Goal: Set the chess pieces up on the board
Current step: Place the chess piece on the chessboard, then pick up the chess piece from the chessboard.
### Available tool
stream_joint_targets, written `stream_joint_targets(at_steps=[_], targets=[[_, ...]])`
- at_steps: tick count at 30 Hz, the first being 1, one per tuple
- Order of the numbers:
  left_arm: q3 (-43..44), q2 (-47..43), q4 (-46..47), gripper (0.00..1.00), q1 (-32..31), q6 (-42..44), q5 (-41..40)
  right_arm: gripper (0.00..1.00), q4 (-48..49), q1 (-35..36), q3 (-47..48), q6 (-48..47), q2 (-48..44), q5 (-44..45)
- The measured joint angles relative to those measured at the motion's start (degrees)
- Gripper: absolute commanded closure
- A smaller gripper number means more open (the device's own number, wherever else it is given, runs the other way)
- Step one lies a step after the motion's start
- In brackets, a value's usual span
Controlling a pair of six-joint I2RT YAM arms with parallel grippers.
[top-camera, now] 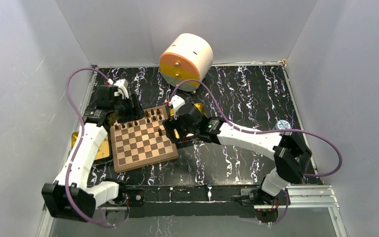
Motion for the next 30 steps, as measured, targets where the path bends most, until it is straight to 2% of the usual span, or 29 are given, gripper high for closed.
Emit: stream_joint_targets(at_steps=[3, 9, 17, 21, 30], targets=[[0.0, 4.28, -1.14, 0.42, 0.0, 0.15, 1.6, 0.01, -0.83, 0.0, -2.62, 0.48, -2.58, 0.9], [0.26, 7.93, -2.45, 0.56, -1.86, 0.09, 2.64, 0.01, -1.22, 0.0, -6.23, 2.08, -8.15, 1.27], [3.02, 14.21, -2.6, 0.65, -11.54, -0.72, -0.26, 0.01, -0.35, 0.0, -10.27, 3.37, -13.53, 2.34], [3.48, 17.16, -2.36, 0.63, -15.08, -1.16, -2.1, 0.01, -0.17, 0.0, -11.47, 3.37, -14.25, 2.99], [3.52, 22.05, -2.12, 0.61, -18.16, -1.44, -5.09, 0.01, -0.07, 0.0, -14.23, 3.13, -15.72, 5.22]])
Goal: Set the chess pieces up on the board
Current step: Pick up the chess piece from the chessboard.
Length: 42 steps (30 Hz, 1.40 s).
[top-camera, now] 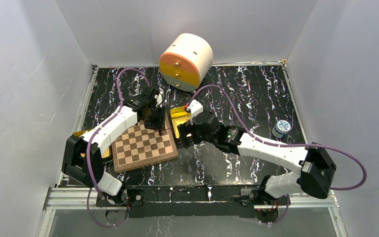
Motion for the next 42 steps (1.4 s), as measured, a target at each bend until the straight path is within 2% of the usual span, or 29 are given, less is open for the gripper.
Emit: stream_joint_targets(at_steps=[10, 20, 30, 35, 42], targets=[[-0.02, 1.05, 1.46, 0.65, -1.29, 0.09, -2.6, 0.01, 0.59, 0.0, -0.04, -0.13, -0.48, 0.35], [-0.11, 2.73, 1.51, 0.64, -1.31, 0.13, -5.42, 0.01, 1.62, 0.0, -0.96, -0.02, -0.5, 0.33], [-1.09, 4.52, 2.86, 0.73, -1.36, 0.24, -5.53, 0.01, 2.82, 0.0, -1.9, 0.46, -0.9, -0.13], [-1.73, 4.94, 3.04, 0.75, -1.42, 0.13, -5.55, 0.01, 3.13, 0.0, -1.92, 0.5, -1.07, -0.11], [-1.84, 4.94, 2.78, 0.85, -1.84, -0.15, -5.81, 0.01, 4.04, 0.0, -3.37, 0.5, -1.18, -0.13]])
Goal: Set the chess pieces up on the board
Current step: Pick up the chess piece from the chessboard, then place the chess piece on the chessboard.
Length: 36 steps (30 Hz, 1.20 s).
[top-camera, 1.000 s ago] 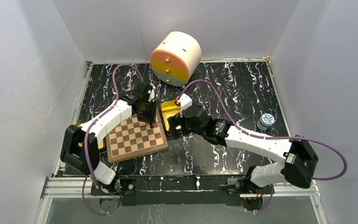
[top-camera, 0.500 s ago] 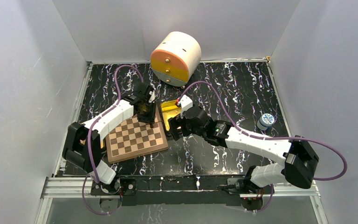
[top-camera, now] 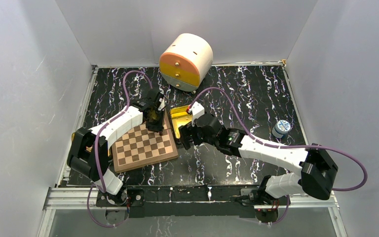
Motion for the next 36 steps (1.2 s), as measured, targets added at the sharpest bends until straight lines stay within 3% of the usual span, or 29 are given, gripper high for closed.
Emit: stream_joint_targets(at_steps=[18, 29, 36], targets=[[8.2, -1.07, -7.74, 0.88, 1.14, -0.57, -3.93, 0.01, 0.02, 0.0, -0.26, -0.02, 0.0, -1.14], [15.19, -0.61, -8.39, 0.88, 15.43, 1.09, -1.09, 0.01, 0.0, 0.0, -0.26, -0.09, 0.0, -1.49], [16.81, 2.86, -7.96, 0.88, 19.23, 2.05, -0.13, 0.01, -0.07, 0.0, -0.26, -0.66, 0.0, -1.42]])
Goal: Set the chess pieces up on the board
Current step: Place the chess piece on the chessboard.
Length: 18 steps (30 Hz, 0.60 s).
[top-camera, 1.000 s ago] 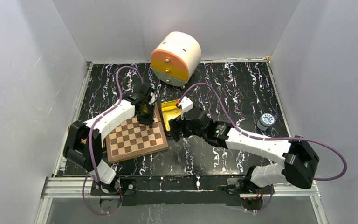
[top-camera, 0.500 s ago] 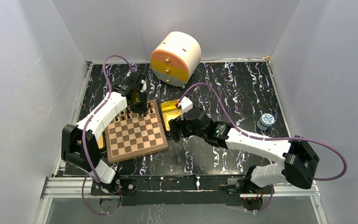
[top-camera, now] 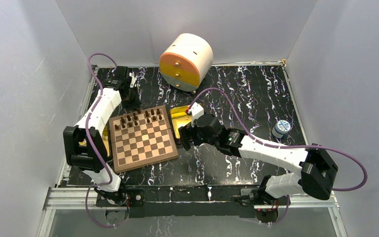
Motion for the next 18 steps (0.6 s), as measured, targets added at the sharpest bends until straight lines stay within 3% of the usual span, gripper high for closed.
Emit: stream_joint_targets(at_steps=[18], targets=[[0.02, 7.39, 2.67, 0.89, 0.94, 1.4, 2.75, 0.01, -0.2, 0.0, 0.0, -0.07, 0.0, 0.04]])
